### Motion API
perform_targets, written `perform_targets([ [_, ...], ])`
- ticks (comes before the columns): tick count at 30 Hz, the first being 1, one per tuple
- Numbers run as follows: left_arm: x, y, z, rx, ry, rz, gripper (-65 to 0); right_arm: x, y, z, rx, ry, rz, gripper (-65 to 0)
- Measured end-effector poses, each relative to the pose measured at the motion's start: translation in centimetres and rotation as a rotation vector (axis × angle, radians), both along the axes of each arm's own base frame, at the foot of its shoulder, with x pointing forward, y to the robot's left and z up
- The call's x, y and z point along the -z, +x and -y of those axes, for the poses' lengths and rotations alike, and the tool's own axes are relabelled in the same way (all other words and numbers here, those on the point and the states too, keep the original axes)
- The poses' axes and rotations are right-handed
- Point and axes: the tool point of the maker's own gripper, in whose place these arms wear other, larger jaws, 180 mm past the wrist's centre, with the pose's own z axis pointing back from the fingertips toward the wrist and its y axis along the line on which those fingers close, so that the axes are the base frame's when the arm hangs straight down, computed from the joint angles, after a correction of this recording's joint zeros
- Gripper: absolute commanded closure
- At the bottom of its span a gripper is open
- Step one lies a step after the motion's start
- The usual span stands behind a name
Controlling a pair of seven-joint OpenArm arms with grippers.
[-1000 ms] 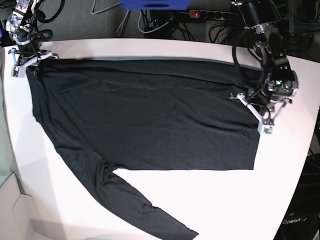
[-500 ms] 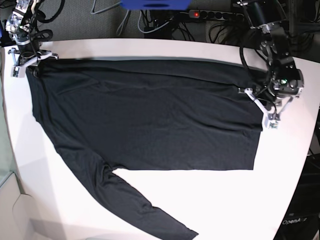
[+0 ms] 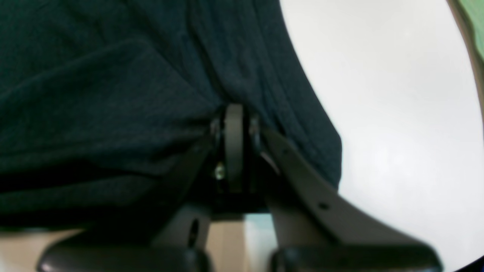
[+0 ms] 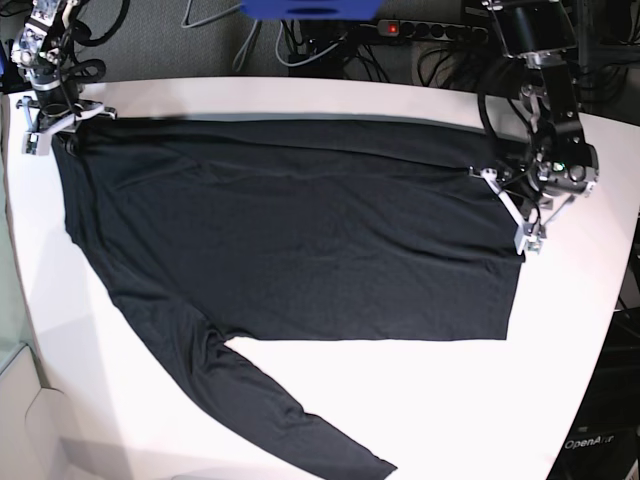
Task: Fold the T-shirt properly
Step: 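Shift the left gripper along the held edge, adjusting the shirt's spread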
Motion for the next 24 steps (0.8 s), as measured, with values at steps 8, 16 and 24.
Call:
perform_targets([
  [8, 0.6, -1.1, 0.5, 0.063, 0.036, -0.071, -1.4, 0.0, 0.1, 0.0, 0.0, 0.001, 0.0, -0.2],
  [16, 1.5, -0.9, 0.9, 0.088, 0.029, -0.087, -1.4, 0.0, 0.1, 0.0, 0.0, 0.0, 0.0, -0.2],
  [24, 1.8, 2.6, 1.1, 0.057, -0.027, 0.014, -1.4, 0.0, 0.1, 0.0, -0.002, 0.0, 0.0, -0.2],
])
